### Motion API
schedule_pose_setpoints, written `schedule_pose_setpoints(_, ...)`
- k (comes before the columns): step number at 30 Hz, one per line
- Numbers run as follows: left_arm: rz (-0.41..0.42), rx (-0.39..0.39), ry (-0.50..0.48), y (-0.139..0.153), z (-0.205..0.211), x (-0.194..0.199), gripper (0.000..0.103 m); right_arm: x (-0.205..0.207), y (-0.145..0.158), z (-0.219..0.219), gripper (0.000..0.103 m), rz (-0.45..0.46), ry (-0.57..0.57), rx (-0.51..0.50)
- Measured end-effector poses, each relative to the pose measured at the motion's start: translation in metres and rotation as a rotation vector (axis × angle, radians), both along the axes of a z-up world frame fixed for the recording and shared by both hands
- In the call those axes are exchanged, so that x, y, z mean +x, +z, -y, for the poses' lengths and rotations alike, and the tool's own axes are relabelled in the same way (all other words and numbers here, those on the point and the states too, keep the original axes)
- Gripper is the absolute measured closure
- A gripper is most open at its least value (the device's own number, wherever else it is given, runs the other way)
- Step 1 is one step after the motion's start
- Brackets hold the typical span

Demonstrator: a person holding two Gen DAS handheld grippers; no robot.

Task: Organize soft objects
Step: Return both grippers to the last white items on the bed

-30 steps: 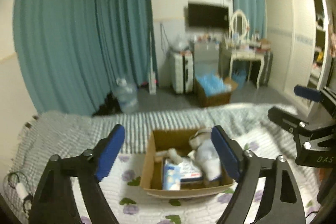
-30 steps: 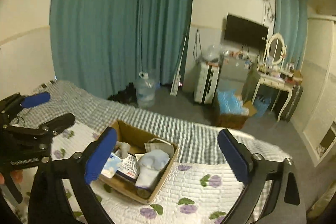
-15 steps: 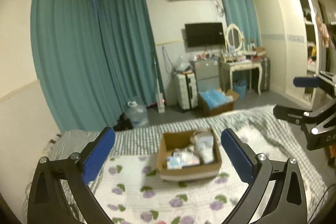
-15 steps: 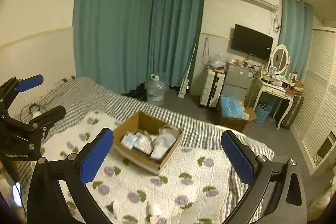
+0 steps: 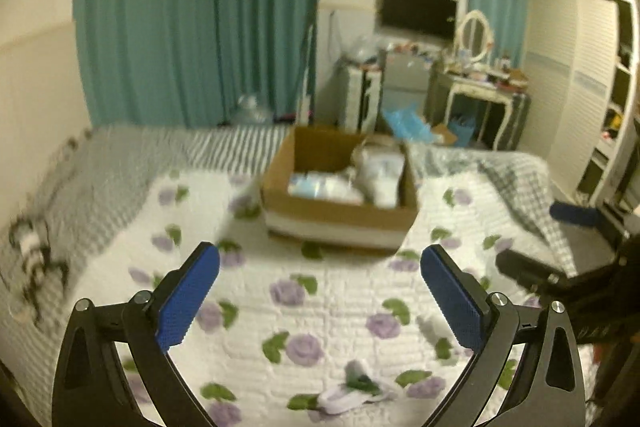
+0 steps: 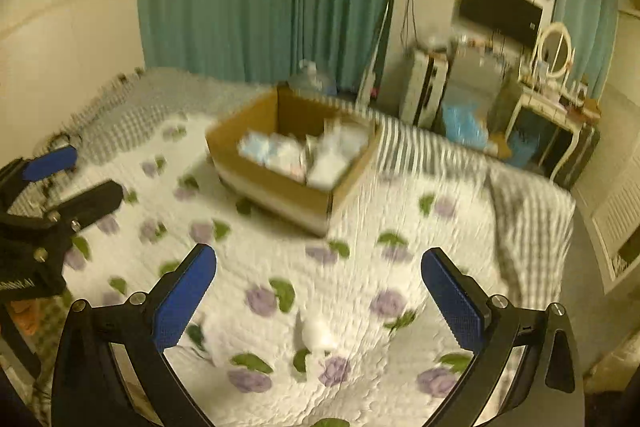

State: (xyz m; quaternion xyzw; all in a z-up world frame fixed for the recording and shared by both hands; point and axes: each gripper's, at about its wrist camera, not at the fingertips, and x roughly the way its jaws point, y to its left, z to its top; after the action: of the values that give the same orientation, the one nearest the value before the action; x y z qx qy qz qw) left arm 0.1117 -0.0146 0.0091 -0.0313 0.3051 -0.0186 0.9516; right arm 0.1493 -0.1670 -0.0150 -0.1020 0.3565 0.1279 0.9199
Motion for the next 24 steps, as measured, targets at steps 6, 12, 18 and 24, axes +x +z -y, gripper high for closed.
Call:
schedule_pose_setpoints(6,-0.148,-0.023,0.002,-0.072,0.006,0.007,0.0,0.025,-0.068,-0.003,0.001,-0.114,0.009,-0.024)
schedule_pose_setpoints(12,-0.244,-0.03,0.005,-0.114,0.018,0.004,0.002,0.038,-0.129,-0.002,0.023,-0.275,0.013,-0.017)
schedule_pose_setpoints(18,-0.28,-0.068,-0.016,-0.131,0.027,-0.003,0.002,0.041,-0.16,0.006,0.052,-0.365,-0.032,-0.022)
schedule_pose_setpoints(24,-0.416,-0.055,-0.093,-0.166,0.045,-0.007,0.019,0.037,-0.159,0.01,0.076,-0.355,-0.05,-0.025)
